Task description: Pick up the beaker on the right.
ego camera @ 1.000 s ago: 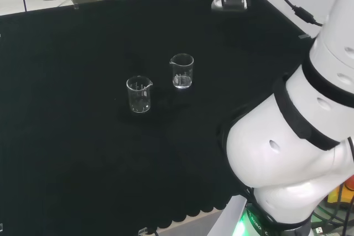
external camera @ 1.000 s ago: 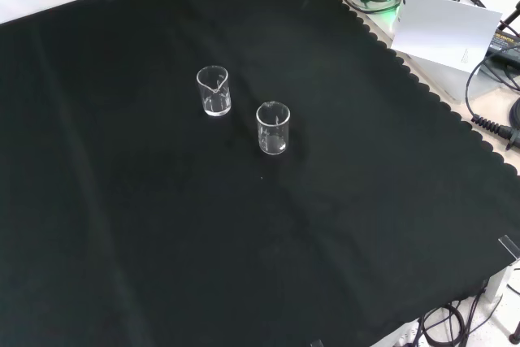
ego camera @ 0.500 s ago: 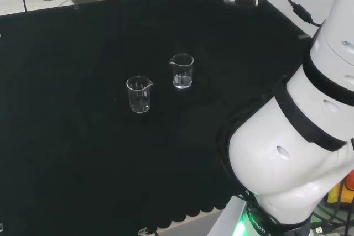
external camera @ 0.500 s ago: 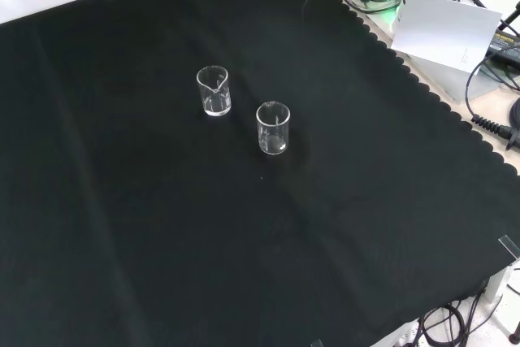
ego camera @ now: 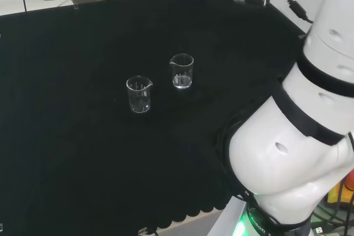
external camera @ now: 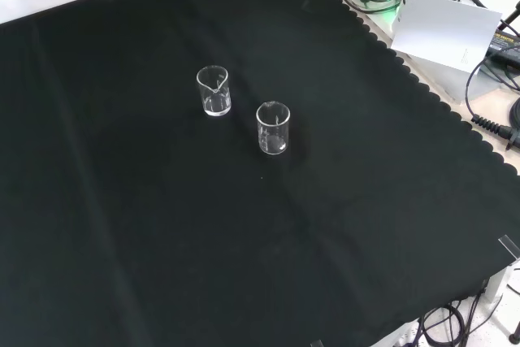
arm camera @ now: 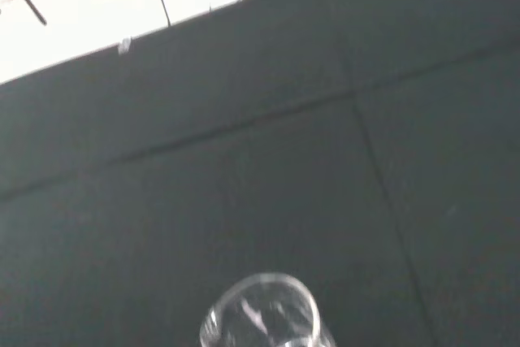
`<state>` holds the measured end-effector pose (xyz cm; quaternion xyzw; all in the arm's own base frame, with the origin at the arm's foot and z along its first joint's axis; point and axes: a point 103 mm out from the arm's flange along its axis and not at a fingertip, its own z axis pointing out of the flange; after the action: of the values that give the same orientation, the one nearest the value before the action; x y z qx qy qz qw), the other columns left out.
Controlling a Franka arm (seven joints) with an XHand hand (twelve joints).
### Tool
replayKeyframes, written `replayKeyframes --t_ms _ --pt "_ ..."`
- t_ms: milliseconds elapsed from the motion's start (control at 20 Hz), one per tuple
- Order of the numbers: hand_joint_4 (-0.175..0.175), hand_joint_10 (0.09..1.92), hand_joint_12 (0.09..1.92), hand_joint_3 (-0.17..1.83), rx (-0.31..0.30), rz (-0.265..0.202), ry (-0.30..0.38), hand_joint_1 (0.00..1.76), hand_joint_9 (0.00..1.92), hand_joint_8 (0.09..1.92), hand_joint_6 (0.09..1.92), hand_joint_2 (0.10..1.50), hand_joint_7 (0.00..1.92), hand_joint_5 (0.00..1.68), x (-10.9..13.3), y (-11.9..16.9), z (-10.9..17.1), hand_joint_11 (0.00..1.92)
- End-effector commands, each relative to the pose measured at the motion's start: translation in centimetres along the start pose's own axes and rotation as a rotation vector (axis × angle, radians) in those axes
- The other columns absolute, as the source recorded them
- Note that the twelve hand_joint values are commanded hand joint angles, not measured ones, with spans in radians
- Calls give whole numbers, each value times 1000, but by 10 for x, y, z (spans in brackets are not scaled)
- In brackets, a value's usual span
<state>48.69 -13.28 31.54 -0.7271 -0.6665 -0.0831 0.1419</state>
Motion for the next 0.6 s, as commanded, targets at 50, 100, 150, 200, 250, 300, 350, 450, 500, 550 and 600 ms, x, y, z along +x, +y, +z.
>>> replayKeyframes --t_ms 50,100,150,200,250,300,350,450,500,550,600 --pt "-27 670 1302 508 218 -95 54 759 270 606 87 639 147 304 -21 27 132 0" --pt "-26 670 1302 509 223 -96 51 759 271 607 87 638 147 305 -22 27 134 0" --pt "-26 670 1303 510 227 -98 51 760 272 607 87 635 148 306 -24 27 137 0" --pt "-26 670 1303 511 230 -101 54 760 273 608 87 633 148 307 -26 26 140 0" --pt "-26 670 1305 512 233 -103 57 762 275 608 87 628 149 309 -27 26 142 0" --pt "-26 670 1306 513 236 -106 65 763 277 609 87 624 149 310 -30 25 144 0" --pt "-26 670 1306 514 234 -107 66 763 278 610 87 622 150 311 -32 25 146 0" --pt "-26 669 1320 520 232 -115 66 760 284 613 87 610 154 313 -35 24 149 0" --pt "-26 668 1325 522 232 -123 67 759 287 614 87 604 154 313 -37 23 150 0" --pt "-26 668 1329 523 238 -134 69 759 288 614 87 599 155 313 -39 23 151 0" --pt "-26 667 1332 524 266 -154 90 758 289 615 87 596 155 313 -40 23 154 0"
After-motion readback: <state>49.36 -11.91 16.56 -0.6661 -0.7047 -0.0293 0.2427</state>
